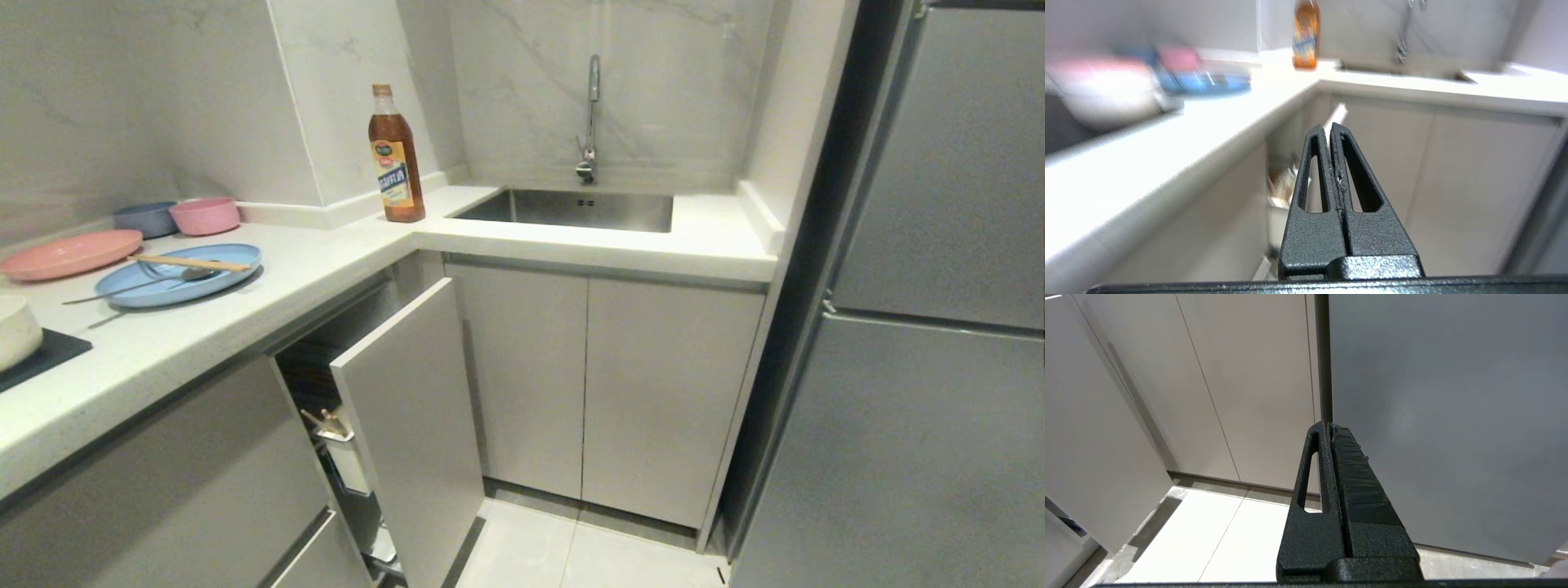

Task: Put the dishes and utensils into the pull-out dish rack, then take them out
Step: Open the cupboard

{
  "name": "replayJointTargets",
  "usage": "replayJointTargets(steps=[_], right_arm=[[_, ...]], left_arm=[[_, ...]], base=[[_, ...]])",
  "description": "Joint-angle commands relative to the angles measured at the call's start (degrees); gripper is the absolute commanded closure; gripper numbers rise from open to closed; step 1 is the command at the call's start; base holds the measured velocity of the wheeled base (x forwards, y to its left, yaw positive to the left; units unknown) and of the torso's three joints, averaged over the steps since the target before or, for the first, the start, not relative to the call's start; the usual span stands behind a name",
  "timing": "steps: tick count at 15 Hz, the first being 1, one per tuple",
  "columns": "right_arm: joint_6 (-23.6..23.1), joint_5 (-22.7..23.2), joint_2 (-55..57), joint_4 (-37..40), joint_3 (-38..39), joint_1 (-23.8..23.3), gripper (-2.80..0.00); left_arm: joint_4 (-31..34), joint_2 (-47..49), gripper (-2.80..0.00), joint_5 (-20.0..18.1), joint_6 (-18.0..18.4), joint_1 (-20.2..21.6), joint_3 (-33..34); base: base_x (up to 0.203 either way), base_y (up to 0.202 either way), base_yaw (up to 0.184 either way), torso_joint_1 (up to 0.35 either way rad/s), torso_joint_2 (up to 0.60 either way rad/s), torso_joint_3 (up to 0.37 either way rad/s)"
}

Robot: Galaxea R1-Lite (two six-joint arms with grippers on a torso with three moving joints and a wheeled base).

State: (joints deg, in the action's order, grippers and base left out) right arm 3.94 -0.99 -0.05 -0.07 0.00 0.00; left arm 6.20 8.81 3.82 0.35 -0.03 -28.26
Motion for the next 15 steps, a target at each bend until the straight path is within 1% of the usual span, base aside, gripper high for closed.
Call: replayJointTargets(steps=[1,2,4,6,8,11,13,15], right_arm=[[0.02,0.02,0.05,-0.02,0.0,0.0,0.0],[0.02,0.02,0.05,-0.02,0.0,0.0,0.0],[0.02,-0.05,0.05,-0.02,0.0,0.0,0.0],[0.02,-0.07,0.05,-0.02,0.0,0.0,0.0],[0.02,0.02,0.05,-0.02,0.0,0.0,0.0],[0.02,-0.07,0.05,-0.02,0.0,0.0,0.0],[0.02,-0.02,0.05,-0.02,0.0,0.0,0.0],[0.02,0.02,0.05,-0.02,0.0,0.0,0.0]], left_arm=[[0.78,10.05,0.0,0.18,2.05,0.49,-8.02],[1.32,14.36,0.0,0.26,4.01,-0.07,-12.87],[1.32,23.15,0.0,0.45,5.49,-1.44,-19.77],[0.2,31.4,0.0,0.45,5.96,-2.29,-24.66],[-0.58,39.58,0.0,0.55,6.16,-5.19,-29.09],[0.03,51.78,0.0,0.6,5.95,-6.74,-36.38],[3.4,58.81,0.0,0.67,5.8,-7.07,-42.16],[10.05,65.0,0.0,0.59,5.62,-7.07,-46.44]], base=[[0.0,0.0,0.0,0.0,0.0,0.0],[0.0,0.0,0.0,0.0,0.0,0.0],[0.0,0.0,0.0,0.0,0.0,0.0],[0.0,0.0,0.0,0.0,0.0,0.0],[0.0,0.0,0.0,0.0,0.0,0.0],[0.0,0.0,0.0,0.0,0.0,0.0],[0.0,0.0,0.0,0.0,0.0,0.0],[0.0,0.0,0.0,0.0,0.0,0.0]])
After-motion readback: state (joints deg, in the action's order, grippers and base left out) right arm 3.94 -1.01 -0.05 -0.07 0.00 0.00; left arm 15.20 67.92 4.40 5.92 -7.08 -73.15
